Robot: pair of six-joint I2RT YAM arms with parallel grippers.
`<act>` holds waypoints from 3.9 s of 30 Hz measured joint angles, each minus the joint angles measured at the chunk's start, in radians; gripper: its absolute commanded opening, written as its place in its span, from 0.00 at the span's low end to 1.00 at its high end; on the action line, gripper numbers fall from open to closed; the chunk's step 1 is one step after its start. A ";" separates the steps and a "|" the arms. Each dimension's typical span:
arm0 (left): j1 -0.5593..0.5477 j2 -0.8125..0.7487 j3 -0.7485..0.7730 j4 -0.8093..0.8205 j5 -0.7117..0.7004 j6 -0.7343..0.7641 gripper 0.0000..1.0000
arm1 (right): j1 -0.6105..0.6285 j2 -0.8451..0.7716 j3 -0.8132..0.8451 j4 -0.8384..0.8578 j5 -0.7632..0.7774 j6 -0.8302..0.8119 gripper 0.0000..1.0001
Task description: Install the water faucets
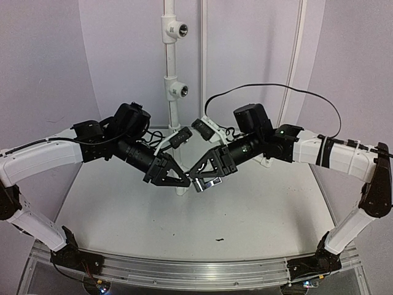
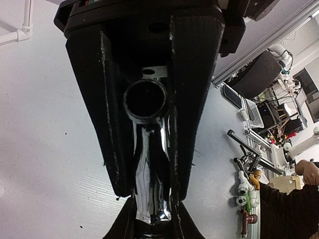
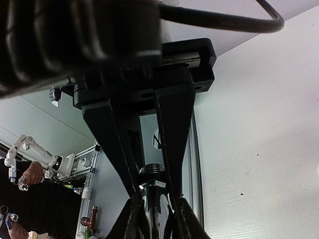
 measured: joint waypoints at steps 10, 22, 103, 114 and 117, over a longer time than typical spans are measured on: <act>0.044 -0.085 -0.017 0.028 -0.236 -0.093 0.74 | 0.020 -0.201 -0.183 0.034 0.435 0.032 0.00; 0.074 -0.293 -0.050 0.191 -0.620 -0.266 0.84 | 0.017 -0.299 0.111 -0.070 0.895 -0.352 0.00; 0.147 0.035 0.239 0.534 -0.527 -0.097 0.12 | 0.094 0.209 1.057 -0.190 0.948 0.679 0.00; 0.158 0.020 0.214 0.552 -0.553 -0.095 0.12 | 0.100 0.169 0.860 0.066 0.968 1.099 0.00; 0.159 0.020 0.214 0.552 -0.555 -0.095 0.13 | 0.103 0.166 0.842 0.097 0.978 1.166 0.00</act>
